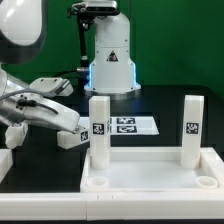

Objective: Assemble desk

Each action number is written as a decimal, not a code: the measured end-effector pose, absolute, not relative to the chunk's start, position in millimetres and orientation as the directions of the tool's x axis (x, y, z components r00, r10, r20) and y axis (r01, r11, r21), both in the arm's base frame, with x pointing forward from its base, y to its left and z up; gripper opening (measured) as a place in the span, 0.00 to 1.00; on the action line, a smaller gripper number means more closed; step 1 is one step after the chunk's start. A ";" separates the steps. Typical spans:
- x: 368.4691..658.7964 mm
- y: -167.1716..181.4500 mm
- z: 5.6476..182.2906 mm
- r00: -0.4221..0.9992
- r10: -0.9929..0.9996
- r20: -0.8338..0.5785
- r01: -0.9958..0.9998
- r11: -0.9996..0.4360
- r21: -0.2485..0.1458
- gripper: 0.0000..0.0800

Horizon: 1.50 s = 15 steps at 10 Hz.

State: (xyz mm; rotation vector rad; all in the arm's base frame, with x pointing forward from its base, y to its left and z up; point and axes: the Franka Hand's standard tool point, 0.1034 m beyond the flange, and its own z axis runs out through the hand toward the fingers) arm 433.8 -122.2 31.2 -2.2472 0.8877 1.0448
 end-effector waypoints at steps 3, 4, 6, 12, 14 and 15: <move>428.5 -114.1 23.0 0.360 -0.310 -0.880 -0.774 -0.626 -0.096 0.81; 428.4 -112.0 22.1 0.363 -0.308 -0.880 -0.770 -0.631 -0.096 0.81; 427.6 -112.9 21.8 0.361 -0.309 -0.880 -0.771 -0.629 -0.096 0.81; 420.2 -112.3 8.8 0.271 -0.305 -0.913 -0.789 -0.613 -0.030 0.64; 420.1 -112.3 8.7 0.271 -0.305 -0.913 -0.789 -0.613 -0.029 0.35; 422.0 -113.3 11.0 0.282 -0.307 -0.909 -0.785 -0.619 -0.034 0.35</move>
Offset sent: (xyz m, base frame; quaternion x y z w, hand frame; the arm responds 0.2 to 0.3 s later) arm -0.0034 0.0188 -0.0028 -0.0233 -0.0026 0.0275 0.9993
